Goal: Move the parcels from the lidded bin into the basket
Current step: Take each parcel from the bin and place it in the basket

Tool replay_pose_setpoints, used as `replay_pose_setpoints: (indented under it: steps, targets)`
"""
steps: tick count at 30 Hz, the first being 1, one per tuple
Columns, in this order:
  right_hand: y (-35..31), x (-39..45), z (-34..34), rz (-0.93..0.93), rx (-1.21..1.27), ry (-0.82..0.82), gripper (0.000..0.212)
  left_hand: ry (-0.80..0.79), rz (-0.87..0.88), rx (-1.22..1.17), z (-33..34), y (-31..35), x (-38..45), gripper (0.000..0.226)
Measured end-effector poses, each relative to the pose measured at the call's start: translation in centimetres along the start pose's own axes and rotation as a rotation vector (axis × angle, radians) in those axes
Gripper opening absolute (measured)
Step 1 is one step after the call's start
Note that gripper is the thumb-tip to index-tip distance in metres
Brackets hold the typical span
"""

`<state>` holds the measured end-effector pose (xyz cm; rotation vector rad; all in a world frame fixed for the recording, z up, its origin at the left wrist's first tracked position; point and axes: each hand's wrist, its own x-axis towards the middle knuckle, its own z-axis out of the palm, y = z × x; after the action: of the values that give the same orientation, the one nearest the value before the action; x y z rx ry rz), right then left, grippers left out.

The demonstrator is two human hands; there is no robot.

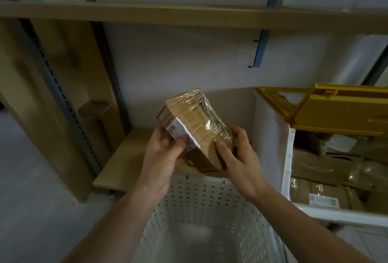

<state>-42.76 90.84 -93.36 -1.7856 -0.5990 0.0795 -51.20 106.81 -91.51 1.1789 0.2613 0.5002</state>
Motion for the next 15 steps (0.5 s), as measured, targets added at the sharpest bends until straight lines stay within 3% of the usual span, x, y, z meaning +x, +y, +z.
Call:
replay_pose_setpoints:
  steps: [6,15]
  targets:
    - [0.1,0.2,-1.0,-0.021,-0.216,0.110,0.046,0.043,-0.010,0.016,0.0,-0.6,0.6,0.044]
    - [-0.6,-0.4,-0.9,-0.057,-0.128,0.108,0.046,0.081,-0.065,0.091,0.3,-1.3,0.9,0.027]
